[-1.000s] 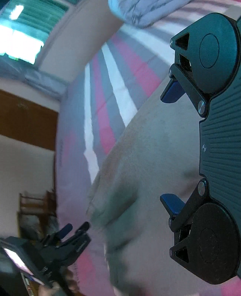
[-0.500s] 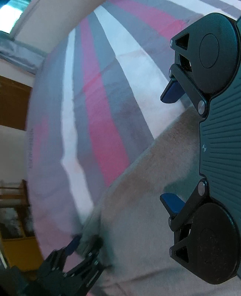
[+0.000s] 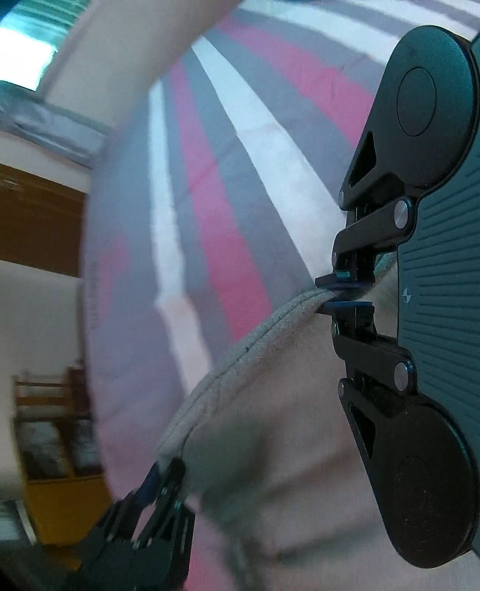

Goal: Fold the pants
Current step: 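Lift the waistband with both grippers and fold it over toward the cuffs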

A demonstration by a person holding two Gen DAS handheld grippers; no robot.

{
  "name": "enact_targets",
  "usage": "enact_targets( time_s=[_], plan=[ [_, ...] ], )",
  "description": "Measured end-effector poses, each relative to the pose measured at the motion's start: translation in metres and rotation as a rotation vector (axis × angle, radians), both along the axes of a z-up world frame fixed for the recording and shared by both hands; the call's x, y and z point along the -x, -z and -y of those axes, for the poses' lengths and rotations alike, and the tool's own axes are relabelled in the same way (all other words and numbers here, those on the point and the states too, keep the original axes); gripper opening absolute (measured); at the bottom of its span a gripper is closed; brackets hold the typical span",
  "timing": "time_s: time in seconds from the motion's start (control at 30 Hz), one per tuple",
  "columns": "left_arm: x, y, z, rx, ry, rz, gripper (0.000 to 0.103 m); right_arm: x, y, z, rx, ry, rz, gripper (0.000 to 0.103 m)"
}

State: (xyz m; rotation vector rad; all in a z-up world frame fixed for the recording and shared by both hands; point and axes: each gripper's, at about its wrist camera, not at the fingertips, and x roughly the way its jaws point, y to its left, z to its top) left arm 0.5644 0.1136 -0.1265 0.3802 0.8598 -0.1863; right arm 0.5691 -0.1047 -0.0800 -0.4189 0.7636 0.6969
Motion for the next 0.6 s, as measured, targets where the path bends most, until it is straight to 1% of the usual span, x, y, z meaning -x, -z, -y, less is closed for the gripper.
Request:
enact_targets(
  time_s=[0.07, 0.13, 0.2, 0.27, 0.37, 0.43, 0.47, 0.53, 0.57, 0.6],
  plan=[
    [0.030, -0.015, 0.002, 0.005, 0.015, 0.016, 0.007, 0.037, -0.016, 0.010, -0.036, 0.009, 0.033, 0.006],
    [0.067, -0.026, 0.005, -0.009, 0.031, 0.031, 0.007, 0.078, -0.026, 0.016, -0.051, 0.013, 0.065, 0.006],
    [0.101, -0.029, 0.003, 0.000, 0.032, 0.020, 0.007, 0.123, -0.032, 0.021, -0.076, 0.006, 0.062, 0.006],
    [0.133, -0.025, -0.002, 0.022, 0.013, -0.014, 0.007, 0.165, -0.030, 0.024, -0.088, -0.005, 0.048, 0.006],
    [0.171, -0.007, -0.014, 0.056, -0.042, -0.092, 0.007, 0.223, -0.014, 0.018, -0.103, -0.025, 0.020, 0.006],
    [0.181, 0.013, -0.021, 0.062, -0.100, -0.147, 0.009, 0.253, 0.003, 0.008, -0.108, -0.026, -0.009, 0.006],
    [0.182, 0.025, -0.027, 0.093, -0.140, -0.200, 0.009, 0.263, 0.014, 0.003, -0.100, -0.025, -0.026, 0.006],
    [0.182, 0.039, -0.039, 0.147, -0.240, -0.269, 0.009, 0.275, 0.042, -0.011, -0.031, -0.014, -0.036, 0.006],
    [0.183, 0.040, -0.047, 0.192, -0.281, -0.289, 0.009, 0.275, 0.052, -0.014, -0.031, 0.000, -0.050, 0.007],
    [0.184, 0.038, -0.055, 0.244, -0.316, -0.303, 0.012, 0.274, 0.058, -0.015, -0.036, 0.021, -0.060, 0.008]
  ],
)
